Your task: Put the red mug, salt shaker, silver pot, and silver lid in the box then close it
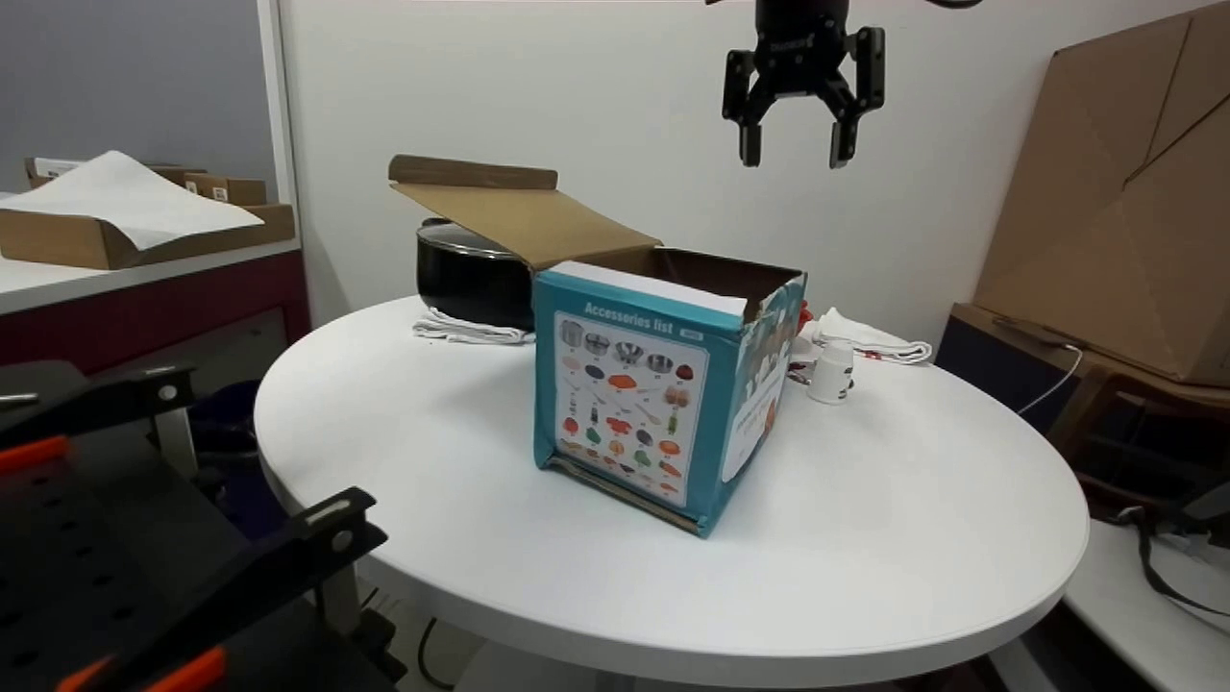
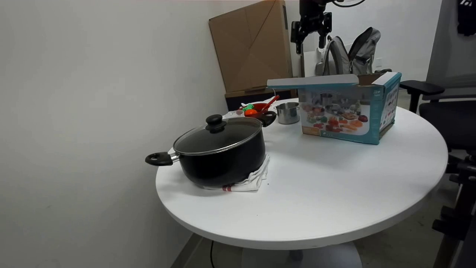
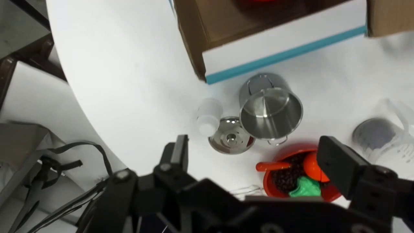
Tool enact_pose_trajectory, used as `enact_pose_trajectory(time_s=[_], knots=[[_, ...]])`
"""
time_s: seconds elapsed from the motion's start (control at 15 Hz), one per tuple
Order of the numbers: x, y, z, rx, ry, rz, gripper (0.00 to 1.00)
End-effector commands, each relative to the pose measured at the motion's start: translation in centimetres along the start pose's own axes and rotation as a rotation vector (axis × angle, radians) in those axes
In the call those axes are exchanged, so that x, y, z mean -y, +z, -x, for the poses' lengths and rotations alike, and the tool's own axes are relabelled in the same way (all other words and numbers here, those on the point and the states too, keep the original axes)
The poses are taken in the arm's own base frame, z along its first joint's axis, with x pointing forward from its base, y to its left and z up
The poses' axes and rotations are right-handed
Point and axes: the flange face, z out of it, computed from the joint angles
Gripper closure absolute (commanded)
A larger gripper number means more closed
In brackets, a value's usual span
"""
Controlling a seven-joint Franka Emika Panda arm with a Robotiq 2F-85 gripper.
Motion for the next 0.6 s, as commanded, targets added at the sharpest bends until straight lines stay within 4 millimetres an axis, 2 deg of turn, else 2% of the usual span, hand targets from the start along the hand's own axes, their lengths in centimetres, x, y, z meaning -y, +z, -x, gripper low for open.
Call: enact_pose_trajectory(time_s=[0.0, 0.27, 0.53], knots=[[0.3, 1.2, -4.6, -0.047, 0.05, 0.029, 0.0], [-0.1, 4.8, -7.5, -0.052, 0.083, 0.053, 0.0], [-1.0, 9.4, -8.7, -0.027, 0.099, 0.08, 0.0]])
